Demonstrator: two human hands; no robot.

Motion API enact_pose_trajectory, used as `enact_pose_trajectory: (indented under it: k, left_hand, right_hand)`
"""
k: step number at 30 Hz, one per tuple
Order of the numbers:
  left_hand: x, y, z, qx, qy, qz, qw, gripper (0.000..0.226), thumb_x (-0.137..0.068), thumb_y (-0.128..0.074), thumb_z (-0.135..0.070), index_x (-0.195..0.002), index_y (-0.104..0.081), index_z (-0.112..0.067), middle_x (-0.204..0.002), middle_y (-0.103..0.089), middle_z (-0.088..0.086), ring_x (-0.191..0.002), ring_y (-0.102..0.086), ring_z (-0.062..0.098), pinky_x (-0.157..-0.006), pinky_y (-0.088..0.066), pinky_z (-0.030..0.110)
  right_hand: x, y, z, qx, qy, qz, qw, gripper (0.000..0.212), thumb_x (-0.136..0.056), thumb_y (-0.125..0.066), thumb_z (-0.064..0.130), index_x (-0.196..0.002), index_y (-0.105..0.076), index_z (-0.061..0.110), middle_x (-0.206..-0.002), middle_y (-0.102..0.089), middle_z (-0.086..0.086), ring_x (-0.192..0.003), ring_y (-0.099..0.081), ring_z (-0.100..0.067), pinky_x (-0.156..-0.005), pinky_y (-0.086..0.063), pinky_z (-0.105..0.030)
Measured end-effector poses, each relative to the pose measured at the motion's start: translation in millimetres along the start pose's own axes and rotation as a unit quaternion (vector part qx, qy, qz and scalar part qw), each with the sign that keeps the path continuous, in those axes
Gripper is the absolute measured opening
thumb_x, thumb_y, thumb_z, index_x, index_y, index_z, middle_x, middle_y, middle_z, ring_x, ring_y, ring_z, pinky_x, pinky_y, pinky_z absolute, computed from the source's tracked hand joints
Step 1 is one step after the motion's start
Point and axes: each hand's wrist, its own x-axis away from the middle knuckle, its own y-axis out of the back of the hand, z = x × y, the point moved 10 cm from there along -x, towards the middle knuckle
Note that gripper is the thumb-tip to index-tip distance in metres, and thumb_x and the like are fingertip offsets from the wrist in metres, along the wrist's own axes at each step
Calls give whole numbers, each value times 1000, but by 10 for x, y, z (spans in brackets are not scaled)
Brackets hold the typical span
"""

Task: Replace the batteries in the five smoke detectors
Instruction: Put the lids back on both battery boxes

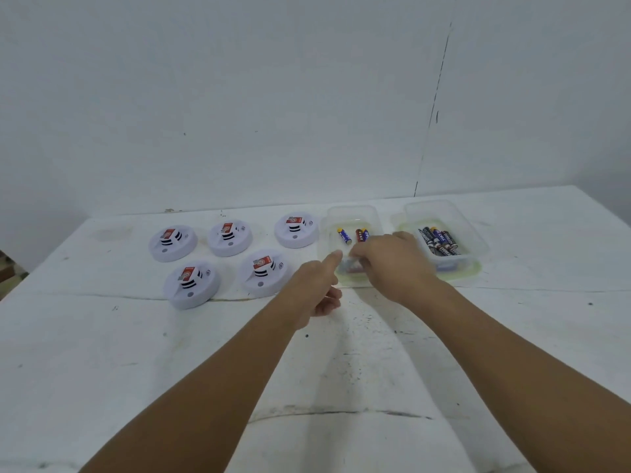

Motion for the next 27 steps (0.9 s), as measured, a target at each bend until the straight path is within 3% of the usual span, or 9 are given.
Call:
enact_pose_trajectory:
  k: [3, 7, 10, 13, 16, 18, 20, 23, 27]
  left_hand:
    - [25, -84, 6, 39, -1, -7, 999, 53, -100, -49, -62, -107, -58, -11, -91, -65, 11, -62, -63, 20, -53, -52, 24]
    - [65, -117, -62, 134, 13, -19, 991, 30, -103, -47, -39, -98, -57, -11, -92, -64, 15, -54, -63, 22, -48, -48, 24]
    - [101, -23, -78, 144, 7, -39, 989, 30, -102, -42, -29, -98, -62, -7, -95, -68, 21, -54, -65, 25, -50, -49, 24]
    - [150, 200, -71, 114, -19, -70, 991, 34, -100, -38, -25, -100, -63, -2, -87, -71, 21, -55, -67, 24, -56, -54, 28]
    - [242, 510, -19, 39, -35, -104, 993, 29, -95, -40, -22, -93, -61, -3, -74, -70, 16, -53, -64, 22, -58, -53, 30]
    - [315, 699, 6, -13, -40, -116, 992, 23, -92, -39, -21, -91, -56, -6, -64, -68, 13, -47, -57, 20, -55, -46, 29]
    - [398, 811, 12, -77, -36, -111, 990, 20, -94, -38, -22, -91, -53, -8, -62, -66, 12, -46, -51, 20, -55, -42, 28]
    - [513, 914, 81, -162, -23, -89, 983, 22, -97, -39, -25, -84, -48, -10, -65, -59, 13, -53, -44, 20, -58, -37, 29]
    - [556, 958, 287, -169, -18, -50, 984, 20, -97, -42, -23, -79, -37, -16, -56, -39, 3, -47, -29, 16, -53, -26, 27]
  right_hand:
    - [31, 115, 138, -9, 17, -40, 999, 36, -95, -50, 10, -109, -70, 36, -85, -60, 9, -93, -64, -20, -104, -31, -37]
    - [108, 157, 263, 15, 40, -63, 997, 33, -93, -54, 11, -110, -69, 35, -92, -67, 8, -90, -65, -21, -102, -32, -38]
    - [209, 226, 371, -14, 78, -89, 993, 21, -96, -57, 20, -107, -71, 33, -92, -66, 6, -93, -64, -23, -96, -34, -37]
    - [369, 442, 309, -154, 57, -182, 969, 31, -96, -59, 50, -109, -75, 27, -108, -64, 3, -102, -56, -22, -88, -41, -37]
    - [469, 547, 89, -196, -42, -228, 953, 42, -98, -58, 51, -129, -65, 24, -133, -50, -5, -121, -44, -24, -99, -39, -38]
    - [481, 466, -25, -238, -99, -185, 948, 48, -101, -59, 45, -143, -53, 23, -143, -42, -8, -131, -40, -26, -103, -36, -37]
    - [481, 271, -83, -357, -144, -93, 918, 49, -103, -56, 44, -147, -46, 26, -138, -48, -3, -126, -49, -20, -96, -39, -32]
    - [578, -82, 98, -448, -158, 51, 878, 33, -105, -52, 38, -136, -54, 30, -109, -64, 3, -98, -63, -11, -74, -44, -24]
    - [752, -404, 213, -479, -188, 98, 852, 25, -102, -48, 24, -121, -63, 32, -113, -66, 1, -92, -63, -12, -67, -48, -27]
